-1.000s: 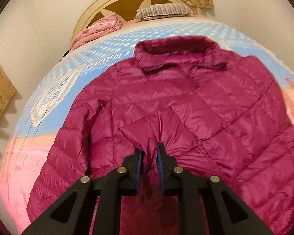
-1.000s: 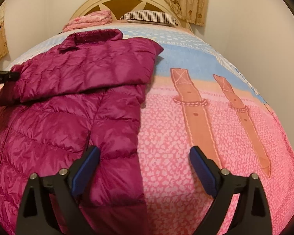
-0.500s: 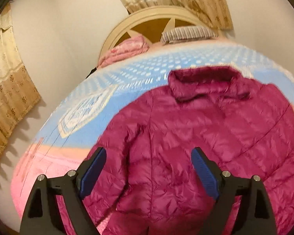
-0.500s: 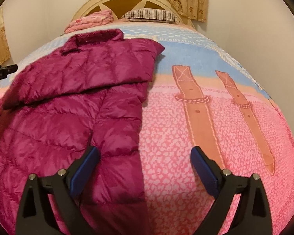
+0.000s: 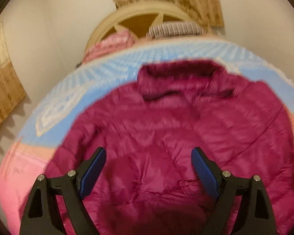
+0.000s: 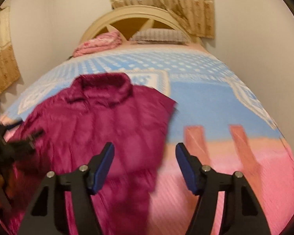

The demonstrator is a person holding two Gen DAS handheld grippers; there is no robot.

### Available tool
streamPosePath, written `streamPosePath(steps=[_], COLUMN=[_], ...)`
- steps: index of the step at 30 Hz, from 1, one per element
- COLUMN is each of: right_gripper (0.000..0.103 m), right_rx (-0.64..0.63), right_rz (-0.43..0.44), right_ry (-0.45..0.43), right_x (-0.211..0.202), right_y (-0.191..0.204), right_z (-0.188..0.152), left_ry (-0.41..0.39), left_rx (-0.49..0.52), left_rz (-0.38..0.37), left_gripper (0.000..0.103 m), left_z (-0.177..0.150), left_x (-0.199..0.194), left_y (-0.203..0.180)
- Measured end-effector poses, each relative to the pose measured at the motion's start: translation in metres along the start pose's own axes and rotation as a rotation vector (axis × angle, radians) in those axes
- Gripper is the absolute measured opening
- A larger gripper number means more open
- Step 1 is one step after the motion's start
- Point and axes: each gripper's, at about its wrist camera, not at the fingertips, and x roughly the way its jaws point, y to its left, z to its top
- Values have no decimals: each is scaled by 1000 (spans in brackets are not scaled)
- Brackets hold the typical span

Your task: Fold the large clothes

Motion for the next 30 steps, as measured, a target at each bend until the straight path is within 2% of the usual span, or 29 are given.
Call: streamPosePath(steps=[1,3,7,10,13,21,26,30], right_gripper=[68,68,64,63,63,63,65,65], right_rx=[-8,-10,-37,14,28,-19,74,36], right_rz=[19,59,29,46,54,6,-14,-40], right_ry=[-20,-4,84,151,156,163,18,104], right_x=[11,34,79,99,98,99,68,95], right_y=[5,14,26,15,12,20,6,10], right_z=[4,7,-3,-17,-20,-18,0,4], left_ry=[14,33,55,64,86,127,121,119], left_rx=[-5,-13,-13,-33,-40,-105,-109,-104], left_rz=[6,-1,-16,-29,-33,-73,-63,-53], left_gripper=[89,89,89,93,97,101,102,102], left_z=[-2,-6,-12,-15,-15,-17,-17,-18], left_x=[7,18,30,36,42,52,51,50], left_y=[1,1,-1,1,1,11,9,8])
